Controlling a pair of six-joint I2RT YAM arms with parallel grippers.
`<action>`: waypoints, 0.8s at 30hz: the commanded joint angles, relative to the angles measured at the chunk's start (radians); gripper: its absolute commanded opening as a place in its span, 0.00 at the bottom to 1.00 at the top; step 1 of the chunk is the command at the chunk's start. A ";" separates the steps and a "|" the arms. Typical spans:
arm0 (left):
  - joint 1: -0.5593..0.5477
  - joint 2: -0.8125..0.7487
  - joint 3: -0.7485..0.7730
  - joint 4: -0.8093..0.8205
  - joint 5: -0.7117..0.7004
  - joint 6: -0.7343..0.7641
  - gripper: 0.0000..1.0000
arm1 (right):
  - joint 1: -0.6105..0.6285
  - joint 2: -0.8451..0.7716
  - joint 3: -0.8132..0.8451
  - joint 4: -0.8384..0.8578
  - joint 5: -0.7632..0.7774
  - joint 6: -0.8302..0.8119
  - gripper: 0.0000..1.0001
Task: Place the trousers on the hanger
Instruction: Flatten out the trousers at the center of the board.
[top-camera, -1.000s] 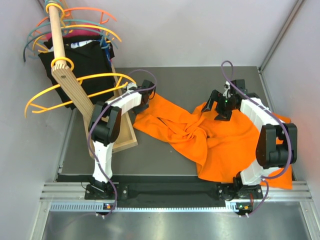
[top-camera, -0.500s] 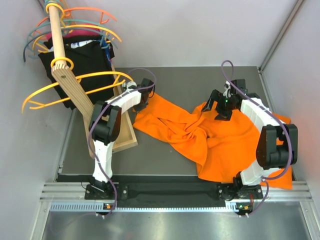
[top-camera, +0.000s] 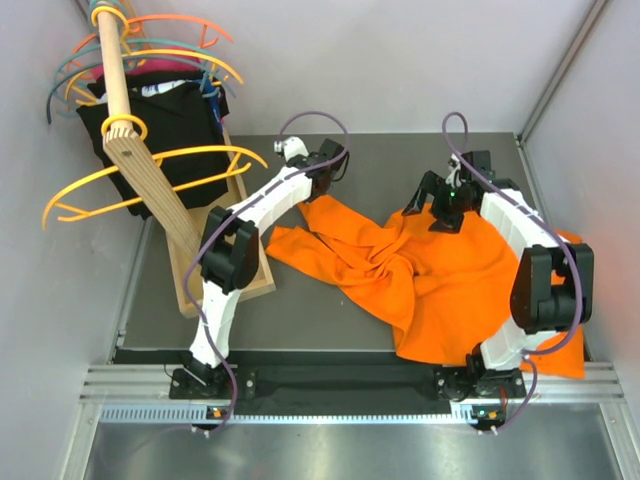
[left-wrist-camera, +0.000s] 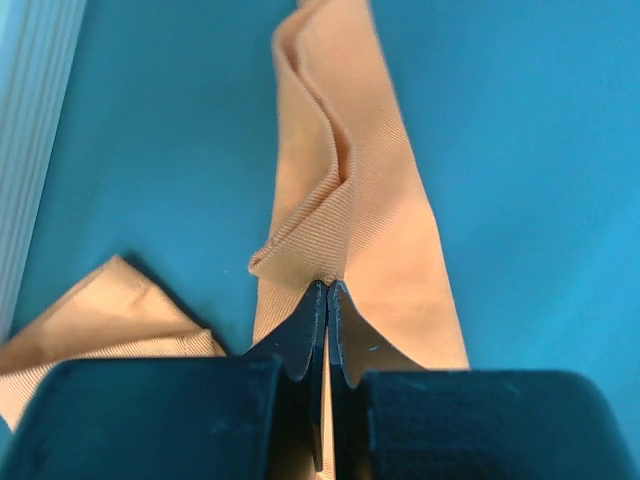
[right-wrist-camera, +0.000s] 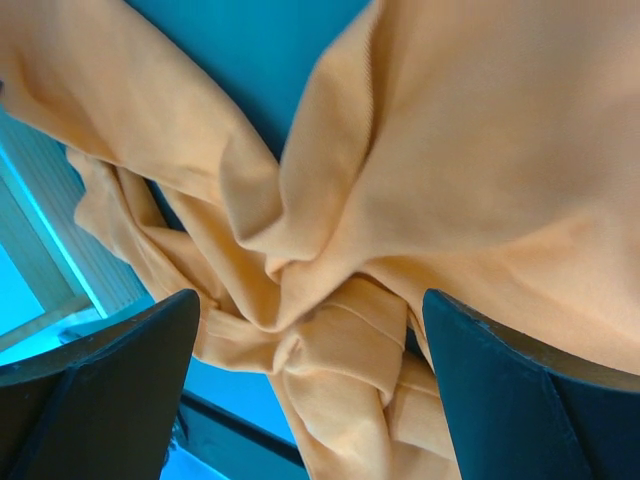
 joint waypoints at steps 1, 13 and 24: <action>0.018 -0.037 0.023 -0.076 -0.037 -0.151 0.00 | 0.039 0.022 0.079 0.029 0.000 -0.018 0.93; 0.083 -0.164 -0.019 0.090 -0.048 -0.205 0.00 | 0.273 0.180 0.233 0.426 -0.118 0.039 0.79; 0.095 -0.199 -0.040 0.081 0.013 -0.271 0.00 | 0.361 0.533 0.573 0.674 -0.232 0.025 0.59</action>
